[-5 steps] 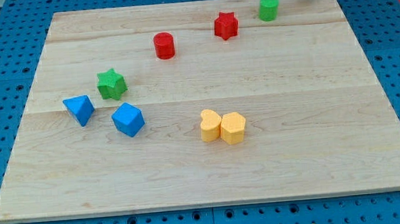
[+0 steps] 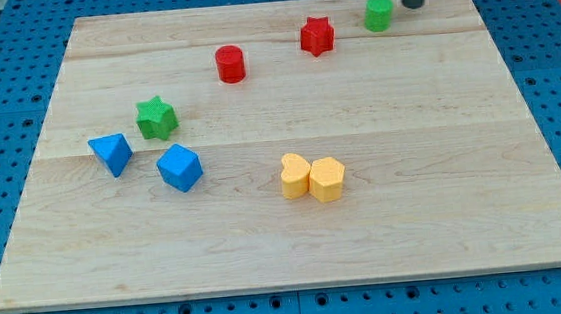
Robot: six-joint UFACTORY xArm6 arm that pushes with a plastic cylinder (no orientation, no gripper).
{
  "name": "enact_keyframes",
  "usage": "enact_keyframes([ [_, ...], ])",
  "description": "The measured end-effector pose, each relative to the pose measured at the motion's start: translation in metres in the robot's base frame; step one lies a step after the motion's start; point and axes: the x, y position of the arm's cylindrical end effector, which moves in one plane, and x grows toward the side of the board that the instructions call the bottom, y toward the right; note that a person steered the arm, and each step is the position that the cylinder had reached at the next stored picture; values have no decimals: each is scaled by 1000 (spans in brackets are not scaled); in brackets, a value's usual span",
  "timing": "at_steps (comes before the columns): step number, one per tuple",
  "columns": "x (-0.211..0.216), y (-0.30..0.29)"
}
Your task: Move the green circle parallel to the red circle
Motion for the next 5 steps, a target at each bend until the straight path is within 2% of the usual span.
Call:
enact_keyframes([
  [1, -27, -12],
  [3, -27, -48],
  [5, -13, -44],
])
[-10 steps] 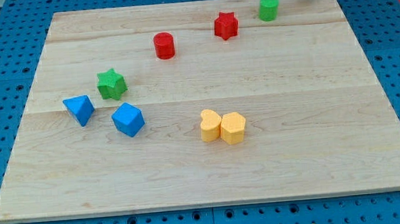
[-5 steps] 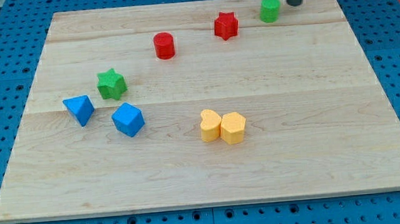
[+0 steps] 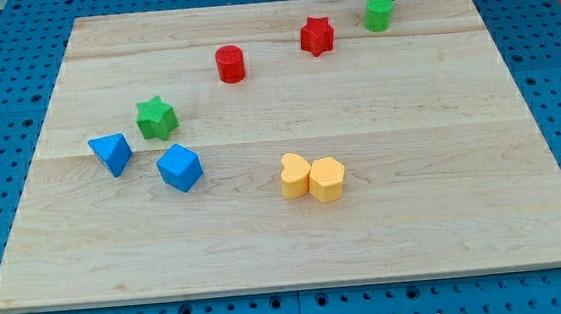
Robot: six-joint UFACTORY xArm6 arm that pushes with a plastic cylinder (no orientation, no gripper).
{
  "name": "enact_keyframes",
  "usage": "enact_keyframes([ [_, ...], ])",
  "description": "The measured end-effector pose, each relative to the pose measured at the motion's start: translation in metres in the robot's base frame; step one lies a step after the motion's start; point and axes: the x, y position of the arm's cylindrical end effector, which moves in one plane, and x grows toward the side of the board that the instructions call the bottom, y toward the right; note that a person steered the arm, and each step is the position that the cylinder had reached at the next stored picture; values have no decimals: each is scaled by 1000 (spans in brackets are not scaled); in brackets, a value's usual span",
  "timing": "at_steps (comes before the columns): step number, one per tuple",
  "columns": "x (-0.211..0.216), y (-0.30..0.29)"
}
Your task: Move the green circle parallel to the red circle
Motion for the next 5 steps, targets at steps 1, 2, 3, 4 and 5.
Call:
enact_keyframes([
  [1, 32, 9],
  [2, 25, 8],
  [3, -2, 0],
  [4, -9, -42],
  [5, 17, -38],
])
